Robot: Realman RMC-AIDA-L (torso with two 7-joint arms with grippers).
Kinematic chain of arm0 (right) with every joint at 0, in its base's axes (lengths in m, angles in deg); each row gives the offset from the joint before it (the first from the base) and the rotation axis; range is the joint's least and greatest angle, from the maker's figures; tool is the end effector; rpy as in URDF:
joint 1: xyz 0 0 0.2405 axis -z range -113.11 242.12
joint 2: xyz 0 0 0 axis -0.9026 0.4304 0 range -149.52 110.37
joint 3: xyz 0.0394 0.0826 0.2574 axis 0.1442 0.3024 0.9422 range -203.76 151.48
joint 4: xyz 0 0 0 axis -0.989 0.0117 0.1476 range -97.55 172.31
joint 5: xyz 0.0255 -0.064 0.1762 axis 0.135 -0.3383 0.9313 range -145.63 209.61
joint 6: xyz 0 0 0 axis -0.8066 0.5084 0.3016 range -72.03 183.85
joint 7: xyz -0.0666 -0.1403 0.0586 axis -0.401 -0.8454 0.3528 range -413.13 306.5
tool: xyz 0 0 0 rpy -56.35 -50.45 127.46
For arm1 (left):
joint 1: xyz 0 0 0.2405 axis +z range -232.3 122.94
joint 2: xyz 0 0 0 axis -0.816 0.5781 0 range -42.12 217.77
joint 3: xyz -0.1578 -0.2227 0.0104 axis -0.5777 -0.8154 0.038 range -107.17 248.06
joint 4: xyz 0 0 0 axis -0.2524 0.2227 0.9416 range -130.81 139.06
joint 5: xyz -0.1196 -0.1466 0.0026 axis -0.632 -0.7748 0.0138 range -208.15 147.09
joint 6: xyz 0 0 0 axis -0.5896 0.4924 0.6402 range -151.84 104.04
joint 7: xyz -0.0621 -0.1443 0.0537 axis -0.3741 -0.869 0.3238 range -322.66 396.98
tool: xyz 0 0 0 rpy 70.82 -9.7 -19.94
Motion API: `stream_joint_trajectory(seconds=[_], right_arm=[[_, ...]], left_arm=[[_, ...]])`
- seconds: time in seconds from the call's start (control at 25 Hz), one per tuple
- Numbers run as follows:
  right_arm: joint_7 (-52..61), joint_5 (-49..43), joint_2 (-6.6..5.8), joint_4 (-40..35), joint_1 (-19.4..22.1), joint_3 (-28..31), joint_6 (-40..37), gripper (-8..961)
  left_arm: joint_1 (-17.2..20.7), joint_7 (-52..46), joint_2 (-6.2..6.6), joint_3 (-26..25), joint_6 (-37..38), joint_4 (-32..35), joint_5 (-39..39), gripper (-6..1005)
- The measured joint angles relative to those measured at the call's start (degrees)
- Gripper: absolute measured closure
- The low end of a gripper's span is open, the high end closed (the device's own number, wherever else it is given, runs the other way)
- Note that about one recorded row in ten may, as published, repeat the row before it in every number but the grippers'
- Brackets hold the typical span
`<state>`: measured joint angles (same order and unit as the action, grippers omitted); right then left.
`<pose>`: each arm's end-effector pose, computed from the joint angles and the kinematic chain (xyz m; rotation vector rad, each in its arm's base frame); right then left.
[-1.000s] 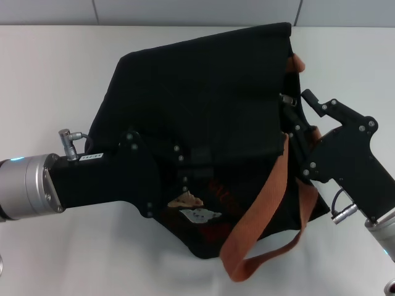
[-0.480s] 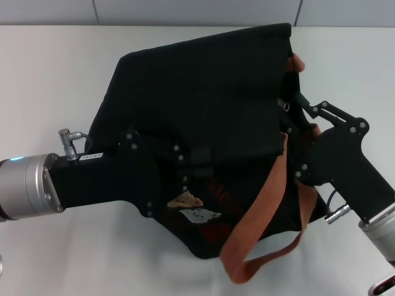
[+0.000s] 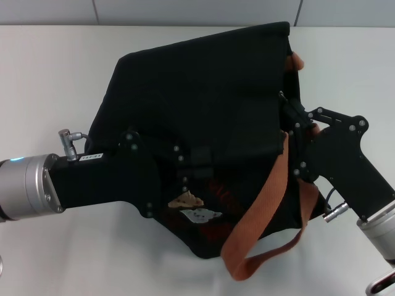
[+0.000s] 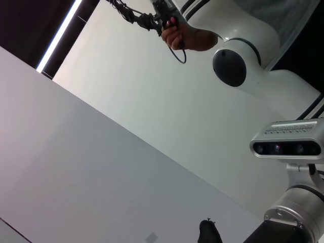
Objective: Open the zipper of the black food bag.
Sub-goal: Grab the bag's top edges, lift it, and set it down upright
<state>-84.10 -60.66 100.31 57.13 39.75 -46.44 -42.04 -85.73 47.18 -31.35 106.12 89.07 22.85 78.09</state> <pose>0.2283 0.2507 -0.0732 -1.8410 -0.3225 0.8007 -0.2080 0.2584 -0.0359 -2.1564 1.1408 -1.0288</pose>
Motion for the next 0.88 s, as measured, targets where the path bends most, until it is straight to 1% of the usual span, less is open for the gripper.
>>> stream_joint_trajectory(seconds=[0.12, 0.44, 0.48, 0.56, 0.6, 0.64, 0.68, 0.72, 0.8, 0.84, 0.88], right_arm=[[-0.93, 0.00, 0.00, 0.44, -0.10, 0.23, 0.07, 950], [-1.02, 0.05, -0.02, 1.27, 0.75, 0.99, 0.57, 953], [-0.93, 0.18, -0.17, 1.29, 1.91, 1.00, 1.08, 952], [-0.89, 0.18, -0.24, 1.29, 2.61, 0.94, 1.26, 952], [-0.82, 0.24, -0.32, 1.26, 3.98, 0.68, 1.46, 953], [-0.82, 0.24, -0.32, 1.26, 3.98, 0.68, 1.46, 953], [-0.75, 0.26, -0.36, 1.04, 5.29, 0.51, 1.84, 954], [-0.75, 0.26, -0.36, 1.04, 5.29, 0.51, 1.84, 954], [-0.69, 0.25, -0.39, 0.77, 7.38, 0.45, 2.15, 955], [-0.69, 0.25, -0.39, 0.77, 7.38, 0.45, 2.15, 955], [-0.43, 0.30, -0.49, 0.72, 8.68, 0.39, 2.31, 955]], left_arm=[[0.02, 0.00, 0.00, 0.00, 0.01, 0.00, 0.00, 914], [0.29, 0.45, 0.00, -0.27, 0.03, -0.89, -0.35, 914], [0.29, 0.41, 0.00, -0.26, 0.07, -1.00, -0.74, 914], [0.29, 0.33, 0.00, -0.26, 0.09, -1.00, -0.89, 914], [0.30, 0.23, 0.00, -0.26, 0.10, -1.00, -1.05, 914], [0.30, 0.23, 0.00, -0.26, 0.10, -1.00, -1.05, 915], [0.29, 0.10, 0.00, -0.26, 0.10, -1.00, -1.22, 915], [0.29, -0.06, 0.00, -0.26, 0.10, -1.05, -1.58, 915], [0.29, -0.14, 0.03, -0.26, 0.03, -1.39, -1.90, 915], [0.29, -0.14, 0.03, -0.26, 0.03, -1.39, -1.90, 915], [0.29, -0.16, 0.05, -0.29, -0.04, -1.51, -1.98, 915]])
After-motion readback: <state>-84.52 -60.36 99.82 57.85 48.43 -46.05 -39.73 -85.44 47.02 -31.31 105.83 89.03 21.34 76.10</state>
